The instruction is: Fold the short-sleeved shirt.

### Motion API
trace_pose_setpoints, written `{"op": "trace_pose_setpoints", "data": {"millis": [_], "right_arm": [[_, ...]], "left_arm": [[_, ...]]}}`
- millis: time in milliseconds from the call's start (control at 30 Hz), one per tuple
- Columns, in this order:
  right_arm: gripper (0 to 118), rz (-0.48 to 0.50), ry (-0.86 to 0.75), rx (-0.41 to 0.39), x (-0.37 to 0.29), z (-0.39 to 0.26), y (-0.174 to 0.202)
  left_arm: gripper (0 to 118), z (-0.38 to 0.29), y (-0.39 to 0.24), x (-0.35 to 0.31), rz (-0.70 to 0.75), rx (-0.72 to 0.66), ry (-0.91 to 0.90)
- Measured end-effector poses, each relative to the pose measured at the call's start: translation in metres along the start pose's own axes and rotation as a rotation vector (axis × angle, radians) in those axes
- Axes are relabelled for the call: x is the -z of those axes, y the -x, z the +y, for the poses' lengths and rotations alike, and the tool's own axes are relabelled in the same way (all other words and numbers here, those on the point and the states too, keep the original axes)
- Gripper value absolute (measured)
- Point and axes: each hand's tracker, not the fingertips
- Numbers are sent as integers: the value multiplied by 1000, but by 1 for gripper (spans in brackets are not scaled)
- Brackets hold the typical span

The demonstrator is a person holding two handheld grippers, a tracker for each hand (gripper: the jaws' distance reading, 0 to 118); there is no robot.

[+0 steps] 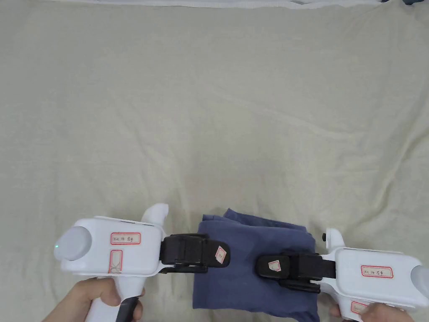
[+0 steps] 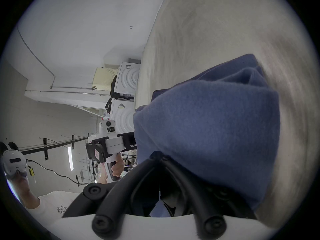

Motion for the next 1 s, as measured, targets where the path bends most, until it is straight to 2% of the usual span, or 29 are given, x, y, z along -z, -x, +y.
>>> {"op": "trace_pose_setpoints", "data": {"millis": [67,167,233,267,300,333,367,400,467,567,667,833,1000], "right_arm": [[1,10,1,11,-1,1,-3],[1,24,-3,24,-1,1,-6],[1,27,-5,27,-1,1,-6],[1,28,-5,27,0,1,-4],[1,29,-4,28,-1,0,-4],[1,27,-5,30,-1,0,-3],[1,21,-7,29,-2,-1,-1],[1,0,-7,16,-3,0,2],[1,-70,0,-8,-3,-2,13],[1,-106,-15,-85,-11,-3,38],[1,-111,-38,-124,-23,0,62],[1,-140,-131,-161,-39,11,92],[1,-178,-208,-180,-51,26,109]], "left_arm": [[118,2,7,17,-8,4,3],[118,5,16,30,-190,-49,-8],[117,5,23,33,-207,-55,-19],[105,4,25,32,-268,-59,-38],[80,3,29,33,-306,-85,-24],[39,2,32,34,-254,-100,-30],[22,0,34,34,-161,-96,-36],[22,-4,37,35,-54,-43,-37],[22,-5,43,31,-206,-128,-38],[22,-1,33,14,-149,-74,-30],[22,5,30,-23,-106,-39,-34],[22,19,57,-139,77,-22,-109],[22,31,106,-283,303,-87,-203]]}}
